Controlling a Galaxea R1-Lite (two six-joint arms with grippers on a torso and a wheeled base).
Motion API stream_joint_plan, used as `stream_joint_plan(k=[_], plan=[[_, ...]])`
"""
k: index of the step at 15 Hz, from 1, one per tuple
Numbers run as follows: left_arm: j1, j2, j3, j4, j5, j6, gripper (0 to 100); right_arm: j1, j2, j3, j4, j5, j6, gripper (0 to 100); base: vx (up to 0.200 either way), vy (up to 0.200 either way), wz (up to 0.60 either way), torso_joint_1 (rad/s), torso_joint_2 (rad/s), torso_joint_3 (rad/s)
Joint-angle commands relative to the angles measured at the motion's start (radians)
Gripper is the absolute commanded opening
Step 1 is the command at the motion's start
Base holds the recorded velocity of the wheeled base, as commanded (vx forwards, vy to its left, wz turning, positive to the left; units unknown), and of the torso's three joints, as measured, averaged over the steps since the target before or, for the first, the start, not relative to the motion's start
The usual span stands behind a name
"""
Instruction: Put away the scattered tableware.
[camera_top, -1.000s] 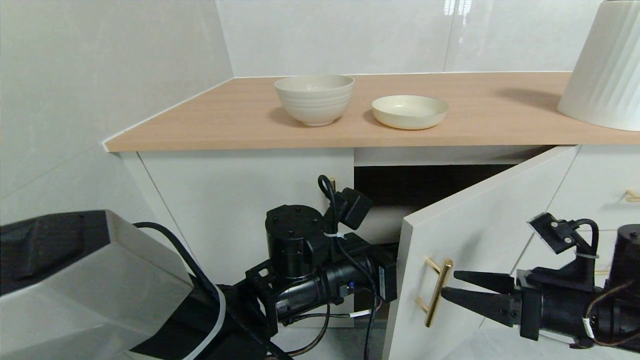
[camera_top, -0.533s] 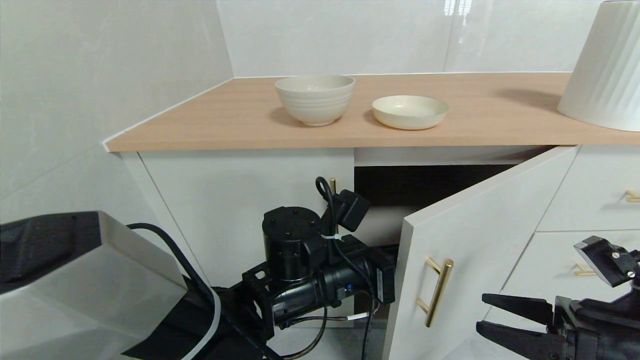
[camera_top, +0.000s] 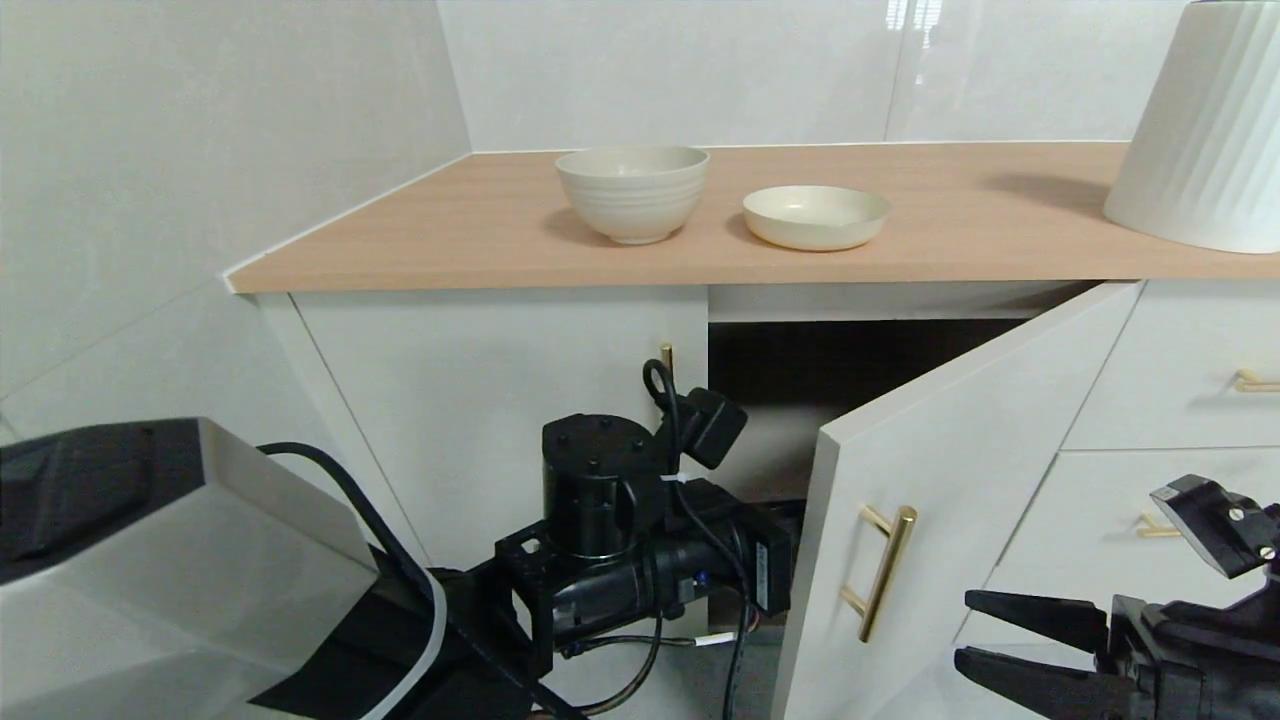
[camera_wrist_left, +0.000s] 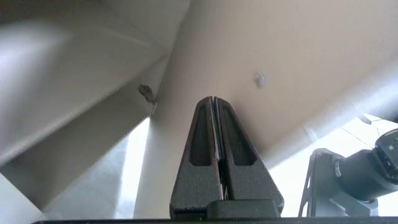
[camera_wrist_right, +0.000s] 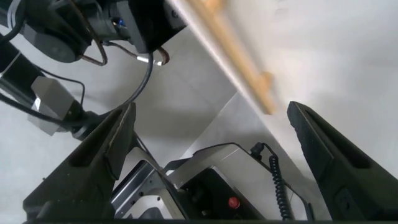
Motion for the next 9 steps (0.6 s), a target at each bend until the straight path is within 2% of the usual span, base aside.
stream_joint_plan(k=[1,5,9], plan=[[0.0,0.008,-0.006,0.0,-0.003,0.0,0,0.003,-0.001,0.0,-0.001,0.0,0.0,100,0.0,0.0,0.0,0.0,0.0,0.0],[0.0,0.024,-0.073,0.066,-0.003,0.0,0,0.009,-0.006,0.003,-0.001,0.0,0.0,100,0.0,0.0,0.0,0.0,0.0,0.0],[0.0,0.025,-0.078,0.07,-0.003,0.0,0,0.026,-0.022,0.01,-0.001,0.002,0.0,100,0.0,0.0,0.0,0.0,0.0,0.0]])
